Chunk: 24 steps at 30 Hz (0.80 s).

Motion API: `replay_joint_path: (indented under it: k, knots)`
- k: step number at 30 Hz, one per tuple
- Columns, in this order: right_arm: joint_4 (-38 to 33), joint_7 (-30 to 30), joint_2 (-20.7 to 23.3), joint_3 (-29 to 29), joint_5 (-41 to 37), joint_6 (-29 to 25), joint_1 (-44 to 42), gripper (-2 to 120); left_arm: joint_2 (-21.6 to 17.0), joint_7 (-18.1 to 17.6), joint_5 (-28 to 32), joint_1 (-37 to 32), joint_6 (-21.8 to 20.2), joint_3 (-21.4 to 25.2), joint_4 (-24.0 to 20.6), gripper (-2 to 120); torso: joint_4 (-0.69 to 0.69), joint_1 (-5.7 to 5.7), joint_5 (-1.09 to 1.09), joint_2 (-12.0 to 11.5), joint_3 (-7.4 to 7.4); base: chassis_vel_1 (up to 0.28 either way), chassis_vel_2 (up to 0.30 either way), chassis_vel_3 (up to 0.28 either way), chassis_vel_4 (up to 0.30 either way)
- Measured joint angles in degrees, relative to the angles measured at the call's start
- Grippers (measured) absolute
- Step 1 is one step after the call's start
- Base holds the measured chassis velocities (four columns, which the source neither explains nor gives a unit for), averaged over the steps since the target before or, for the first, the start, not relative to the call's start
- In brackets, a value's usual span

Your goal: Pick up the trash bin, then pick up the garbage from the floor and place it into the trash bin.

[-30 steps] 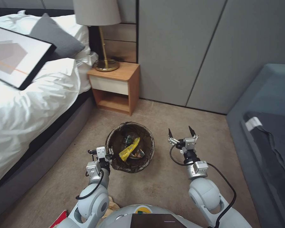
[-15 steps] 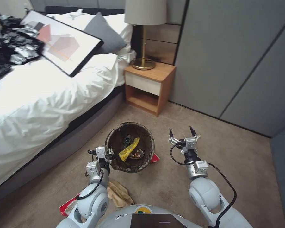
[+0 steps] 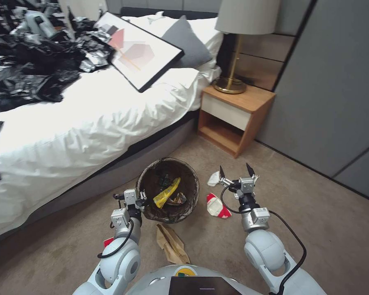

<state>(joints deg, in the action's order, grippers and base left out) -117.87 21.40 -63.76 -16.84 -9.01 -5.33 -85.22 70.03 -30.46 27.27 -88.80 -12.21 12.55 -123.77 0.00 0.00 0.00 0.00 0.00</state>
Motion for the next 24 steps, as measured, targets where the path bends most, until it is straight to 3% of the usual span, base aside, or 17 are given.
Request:
replay_joint_path:
  k: [24]
  knots:
    - [0.49,3.74,-0.05,-1.41,-1.17,2.50,-1.32,100,-0.55,0.25,-0.61,0.07,0.16,-0.12,0.08,2,-0.01,0.00,0.00,0.00,0.00,0.011,0.014,0.011,0.009]
